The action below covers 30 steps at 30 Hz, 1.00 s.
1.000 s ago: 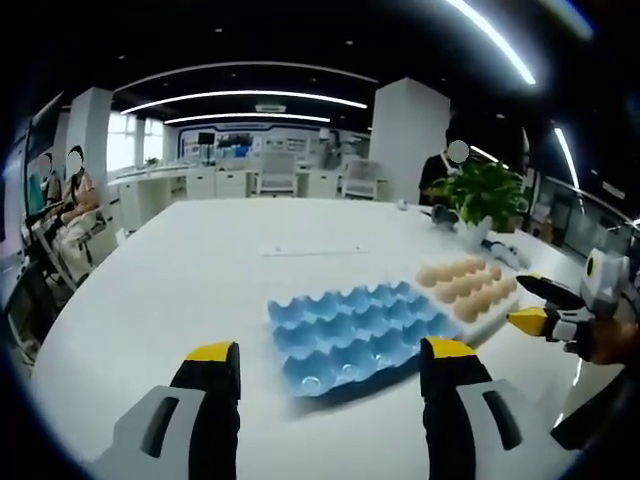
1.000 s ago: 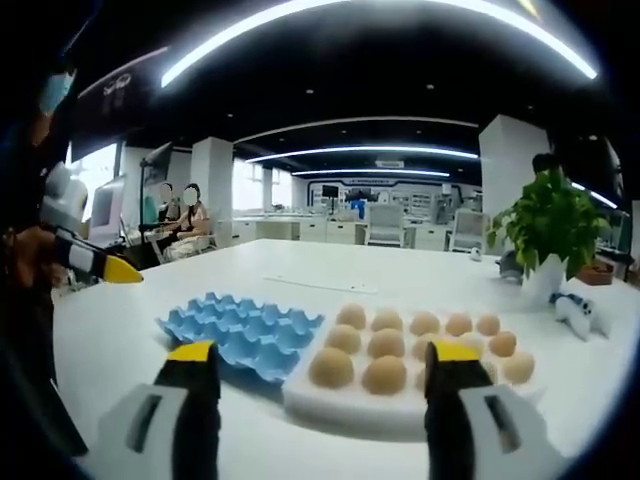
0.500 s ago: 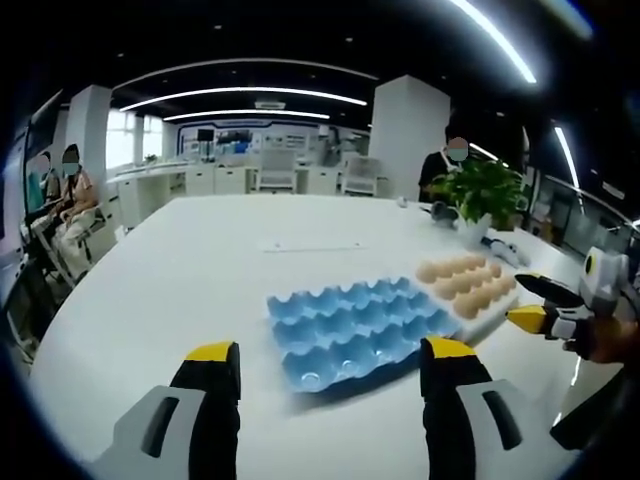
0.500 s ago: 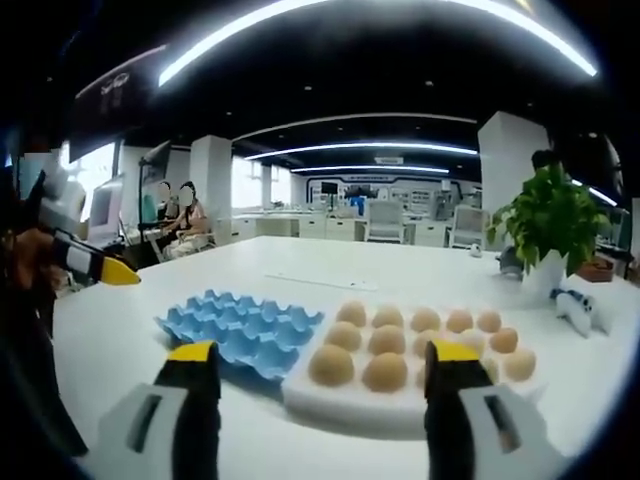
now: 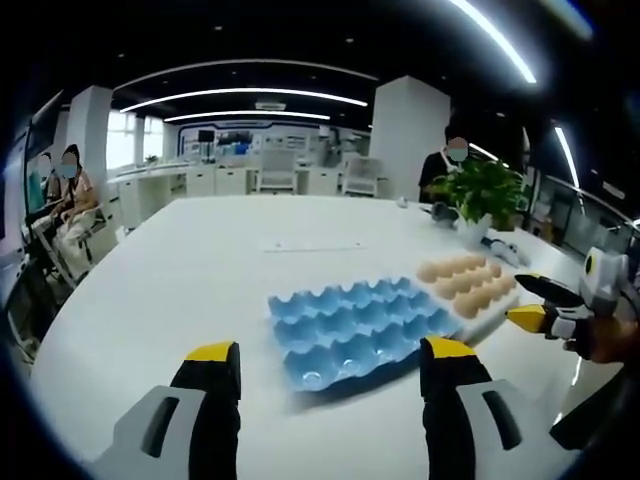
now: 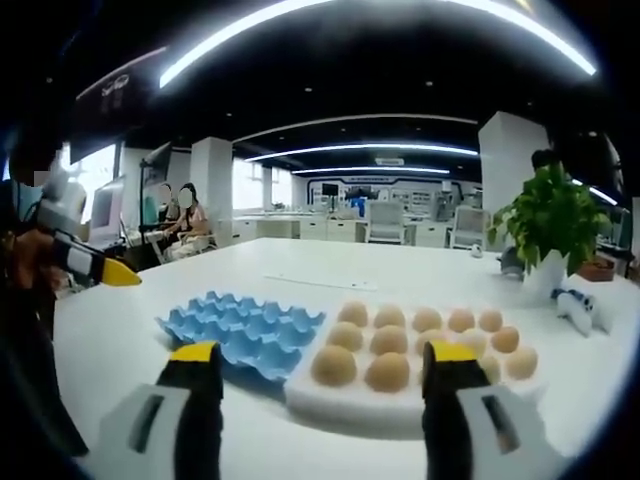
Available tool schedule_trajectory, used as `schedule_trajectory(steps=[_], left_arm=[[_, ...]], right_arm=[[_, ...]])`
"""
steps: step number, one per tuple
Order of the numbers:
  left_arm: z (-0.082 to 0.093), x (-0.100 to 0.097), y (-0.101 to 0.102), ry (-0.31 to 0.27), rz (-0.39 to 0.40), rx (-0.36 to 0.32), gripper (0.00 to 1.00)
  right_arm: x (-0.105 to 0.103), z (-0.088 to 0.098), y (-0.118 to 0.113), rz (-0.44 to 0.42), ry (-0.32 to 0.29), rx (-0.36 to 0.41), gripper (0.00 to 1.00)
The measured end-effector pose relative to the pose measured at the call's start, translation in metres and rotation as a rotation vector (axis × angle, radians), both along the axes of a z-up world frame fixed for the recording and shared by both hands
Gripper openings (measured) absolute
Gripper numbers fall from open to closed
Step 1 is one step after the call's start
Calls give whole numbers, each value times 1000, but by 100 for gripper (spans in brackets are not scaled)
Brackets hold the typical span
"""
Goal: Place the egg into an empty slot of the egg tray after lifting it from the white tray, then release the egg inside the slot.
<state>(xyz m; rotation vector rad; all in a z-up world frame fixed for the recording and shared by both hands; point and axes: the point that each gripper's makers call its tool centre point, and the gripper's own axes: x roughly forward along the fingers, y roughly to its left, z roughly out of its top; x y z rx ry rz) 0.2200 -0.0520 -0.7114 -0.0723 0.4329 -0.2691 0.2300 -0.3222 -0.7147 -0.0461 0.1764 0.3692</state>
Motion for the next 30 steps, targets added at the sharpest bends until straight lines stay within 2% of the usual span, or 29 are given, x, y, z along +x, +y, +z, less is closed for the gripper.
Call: schedule_trajectory(steps=[6, 13, 17, 30], left_arm=[[-1, 0, -1, 4, -1, -2, 72], [0, 1, -1, 1, -3, -7, 72], [2, 1, -3, -6, -9, -5, 72], [3, 1, -5, -6, -15, -8, 72]], right_arm=[[1, -3, 0, -4, 15, -3, 83], [4, -2, 0, -6, 23, 13, 75], [5, -1, -1, -10, 24, 23, 73], [8, -9, 0, -17, 76, 66, 67]])
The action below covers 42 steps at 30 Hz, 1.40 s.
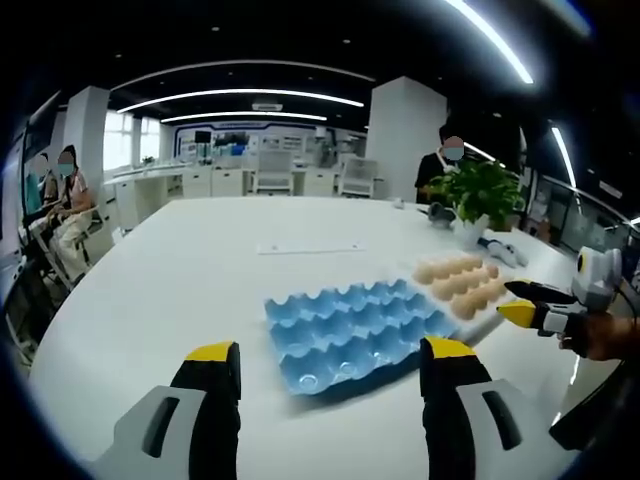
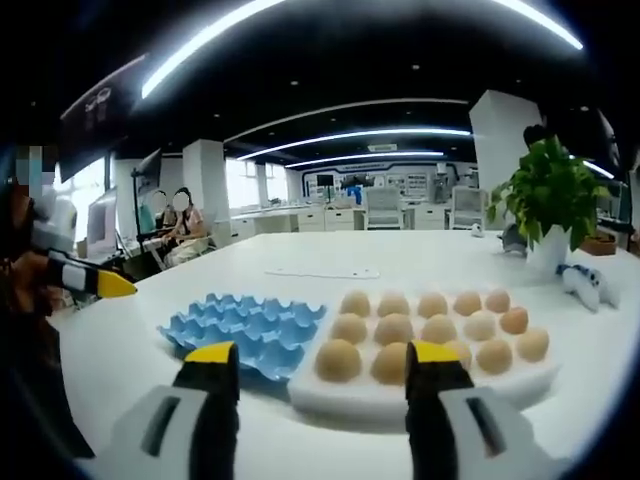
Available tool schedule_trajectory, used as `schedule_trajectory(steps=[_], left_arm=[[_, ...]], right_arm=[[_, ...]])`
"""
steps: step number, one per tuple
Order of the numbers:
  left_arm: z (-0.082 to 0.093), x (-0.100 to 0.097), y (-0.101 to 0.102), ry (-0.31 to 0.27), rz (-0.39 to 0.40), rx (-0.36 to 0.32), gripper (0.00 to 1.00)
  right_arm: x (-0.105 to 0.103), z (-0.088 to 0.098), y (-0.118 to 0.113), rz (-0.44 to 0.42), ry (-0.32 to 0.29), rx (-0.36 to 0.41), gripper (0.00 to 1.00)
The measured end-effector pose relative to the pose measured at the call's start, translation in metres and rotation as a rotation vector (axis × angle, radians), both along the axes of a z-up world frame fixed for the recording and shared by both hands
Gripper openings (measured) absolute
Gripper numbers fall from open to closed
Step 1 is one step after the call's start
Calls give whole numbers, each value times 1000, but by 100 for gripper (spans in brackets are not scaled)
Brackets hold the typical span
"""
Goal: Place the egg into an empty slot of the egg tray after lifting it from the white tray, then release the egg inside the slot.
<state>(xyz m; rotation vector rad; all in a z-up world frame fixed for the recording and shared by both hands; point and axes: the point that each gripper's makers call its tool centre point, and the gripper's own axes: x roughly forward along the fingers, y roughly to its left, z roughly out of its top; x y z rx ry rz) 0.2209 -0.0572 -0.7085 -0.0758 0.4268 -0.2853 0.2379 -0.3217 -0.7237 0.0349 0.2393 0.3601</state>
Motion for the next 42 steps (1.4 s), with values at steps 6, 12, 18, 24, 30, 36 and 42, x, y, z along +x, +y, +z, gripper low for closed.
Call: schedule_trajectory(steps=[6, 12, 18, 24, 30, 36, 42], left_arm=[[-1, -1, 0, 2, -3, 8, 72], [-4, -2, 5, 2, 2, 18, 71], [-4, -2, 4, -13, -16, 47, 73], [-6, -1, 10, 1, 16, 27, 70], [-8, -1, 16, 0, 32, 21, 69], [-11, -2, 19, 9, 53, 11, 65], [-11, 0, 17, 1, 42, 13, 65]], right_arm=[[13, -13, -4, 1, 57, -64, 55], [29, -18, -8, -19, 73, -144, 30], [40, -31, 7, 67, 87, -267, 34], [51, -38, 10, 79, 116, -304, 30], [51, -52, 14, 123, 183, -350, 31], [52, -57, 15, 130, 260, -336, 28], [50, -57, 16, 152, 252, -341, 28]])
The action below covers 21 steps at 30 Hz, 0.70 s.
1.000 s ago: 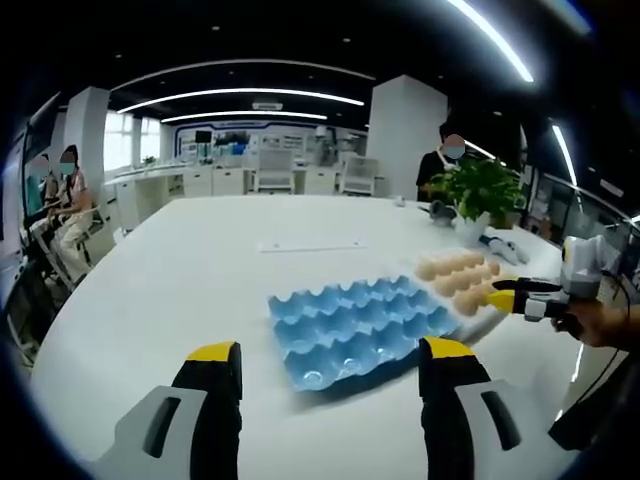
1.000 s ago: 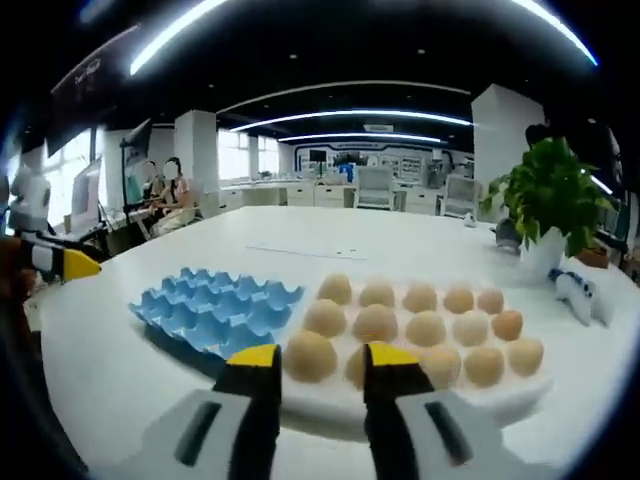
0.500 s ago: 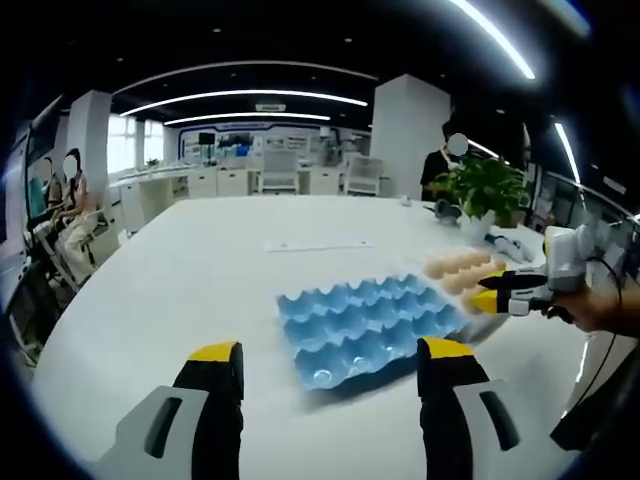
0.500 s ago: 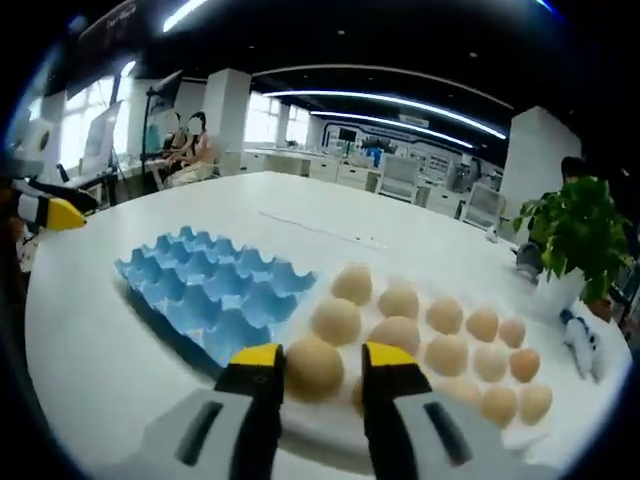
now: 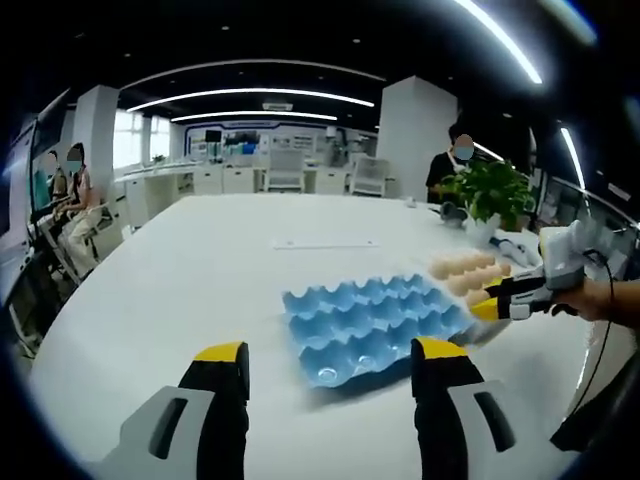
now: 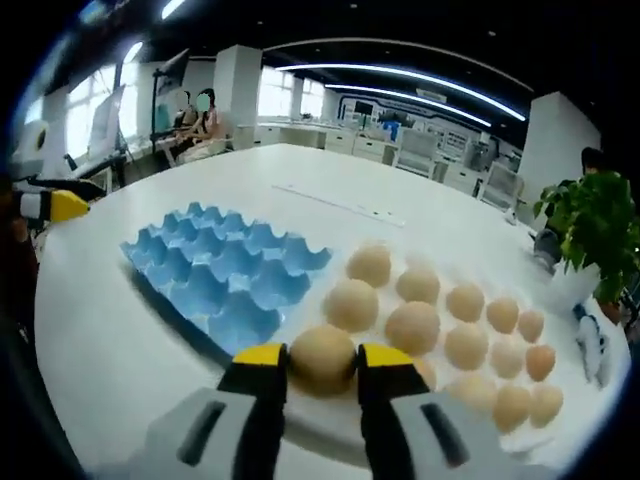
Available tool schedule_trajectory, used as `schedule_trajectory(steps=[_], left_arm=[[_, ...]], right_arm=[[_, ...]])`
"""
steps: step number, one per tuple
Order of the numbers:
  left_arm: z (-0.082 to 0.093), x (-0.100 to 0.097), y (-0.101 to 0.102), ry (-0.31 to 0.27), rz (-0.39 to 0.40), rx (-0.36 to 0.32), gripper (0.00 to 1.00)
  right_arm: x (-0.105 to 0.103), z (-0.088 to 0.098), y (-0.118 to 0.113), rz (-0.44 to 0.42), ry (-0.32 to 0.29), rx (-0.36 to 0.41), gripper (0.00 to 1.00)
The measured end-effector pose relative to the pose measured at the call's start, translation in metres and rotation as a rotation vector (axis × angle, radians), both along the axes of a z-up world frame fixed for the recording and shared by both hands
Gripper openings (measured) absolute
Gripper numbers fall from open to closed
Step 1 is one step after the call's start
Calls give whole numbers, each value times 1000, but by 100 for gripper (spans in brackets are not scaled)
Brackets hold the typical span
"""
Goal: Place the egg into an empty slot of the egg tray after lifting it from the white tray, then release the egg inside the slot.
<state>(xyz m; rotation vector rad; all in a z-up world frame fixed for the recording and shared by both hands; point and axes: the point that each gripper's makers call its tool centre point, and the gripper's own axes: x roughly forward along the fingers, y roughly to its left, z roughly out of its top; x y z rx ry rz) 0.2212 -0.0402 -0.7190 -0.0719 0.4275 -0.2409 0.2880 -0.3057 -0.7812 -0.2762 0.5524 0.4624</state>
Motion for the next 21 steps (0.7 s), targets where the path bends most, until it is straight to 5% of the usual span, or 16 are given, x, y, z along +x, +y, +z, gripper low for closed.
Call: schedule_trajectory(steps=[21], left_arm=[[-2, 0, 0, 2, -19, 52, 66]], right_arm=[[-1, 25, -3, -62, -22, 209, 26]])
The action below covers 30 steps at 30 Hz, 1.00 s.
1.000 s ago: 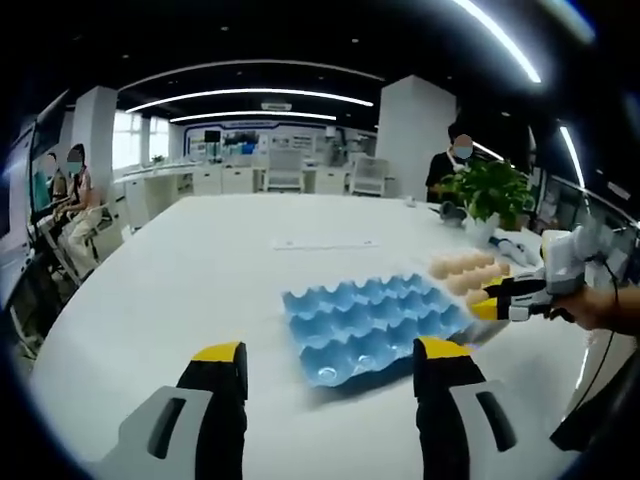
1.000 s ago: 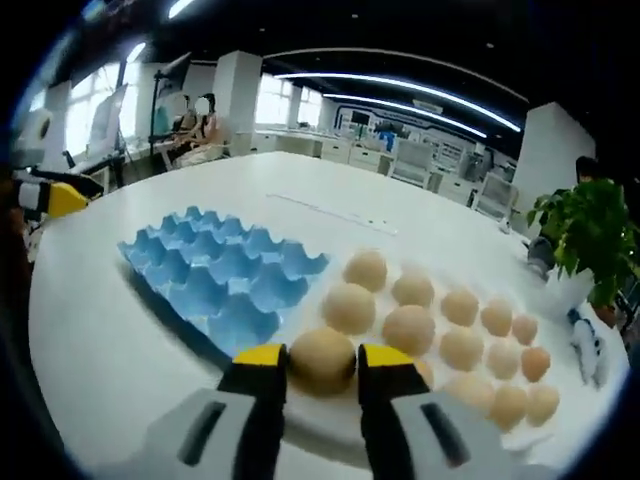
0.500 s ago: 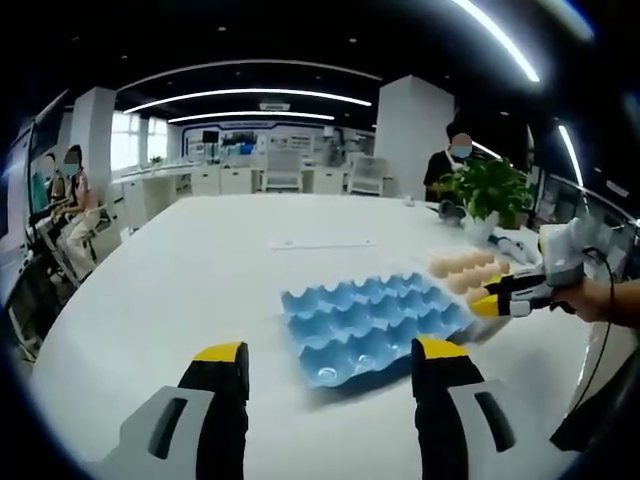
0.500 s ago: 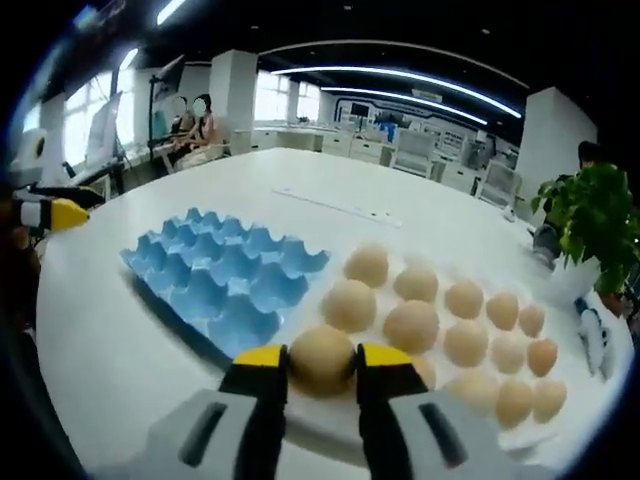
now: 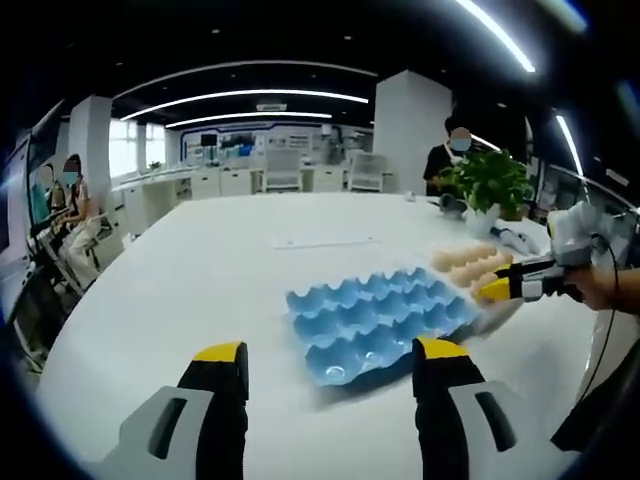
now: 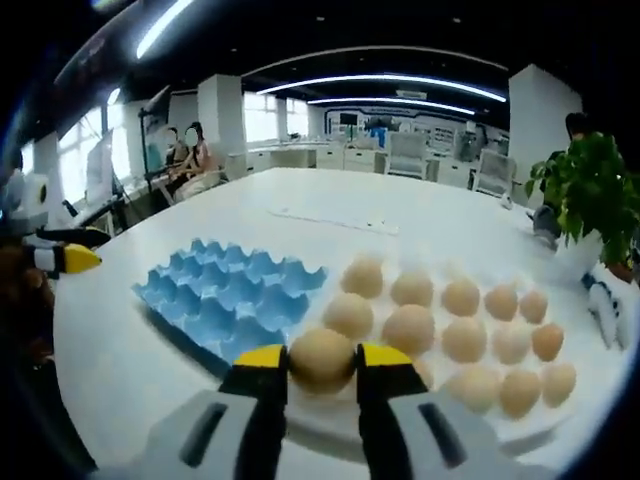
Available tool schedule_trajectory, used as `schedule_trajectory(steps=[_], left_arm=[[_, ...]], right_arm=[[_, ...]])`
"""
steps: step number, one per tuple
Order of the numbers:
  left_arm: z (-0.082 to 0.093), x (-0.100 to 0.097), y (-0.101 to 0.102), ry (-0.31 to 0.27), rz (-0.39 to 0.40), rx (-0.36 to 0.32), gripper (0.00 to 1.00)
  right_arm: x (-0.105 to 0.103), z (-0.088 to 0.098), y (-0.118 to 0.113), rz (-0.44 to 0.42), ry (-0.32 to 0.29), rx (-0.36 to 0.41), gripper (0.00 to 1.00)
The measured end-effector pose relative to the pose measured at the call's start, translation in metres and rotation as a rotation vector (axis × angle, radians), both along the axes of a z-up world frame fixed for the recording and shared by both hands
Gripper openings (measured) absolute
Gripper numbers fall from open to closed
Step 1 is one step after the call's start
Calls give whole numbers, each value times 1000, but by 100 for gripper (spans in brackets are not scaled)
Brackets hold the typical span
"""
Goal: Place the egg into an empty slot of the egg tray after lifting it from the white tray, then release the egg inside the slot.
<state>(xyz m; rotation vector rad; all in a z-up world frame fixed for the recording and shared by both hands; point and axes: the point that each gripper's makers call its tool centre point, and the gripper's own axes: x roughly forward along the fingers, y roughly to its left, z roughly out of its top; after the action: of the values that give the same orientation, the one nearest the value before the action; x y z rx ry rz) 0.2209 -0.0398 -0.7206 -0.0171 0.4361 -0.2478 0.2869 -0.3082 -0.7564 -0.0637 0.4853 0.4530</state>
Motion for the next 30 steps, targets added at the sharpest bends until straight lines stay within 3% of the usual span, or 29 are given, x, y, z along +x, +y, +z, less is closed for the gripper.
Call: schedule_trajectory(steps=[5, 8, 11, 16, 24, 30], left_arm=[[0, 0, -4, 6, -17, 2, 68], [-2, -1, -7, 11, -48, 19, 68], [-1, -3, -13, 7, -106, 36, 71], [-1, -6, -13, -11, -153, 84, 84], [-2, -10, 2, 8, -150, 56, 80], [-6, -12, 6, 4, -193, 70, 96]], right_arm=[[0, 12, 7, -26, 40, 130, 26], [5, 27, 6, -15, -7, 91, 26], [3, 31, 7, -18, -7, 94, 26], [-6, 30, 16, -7, 5, 86, 26], [-22, 42, 69, 72, -5, 140, 26], [-27, 49, 110, 134, -20, 160, 26]])
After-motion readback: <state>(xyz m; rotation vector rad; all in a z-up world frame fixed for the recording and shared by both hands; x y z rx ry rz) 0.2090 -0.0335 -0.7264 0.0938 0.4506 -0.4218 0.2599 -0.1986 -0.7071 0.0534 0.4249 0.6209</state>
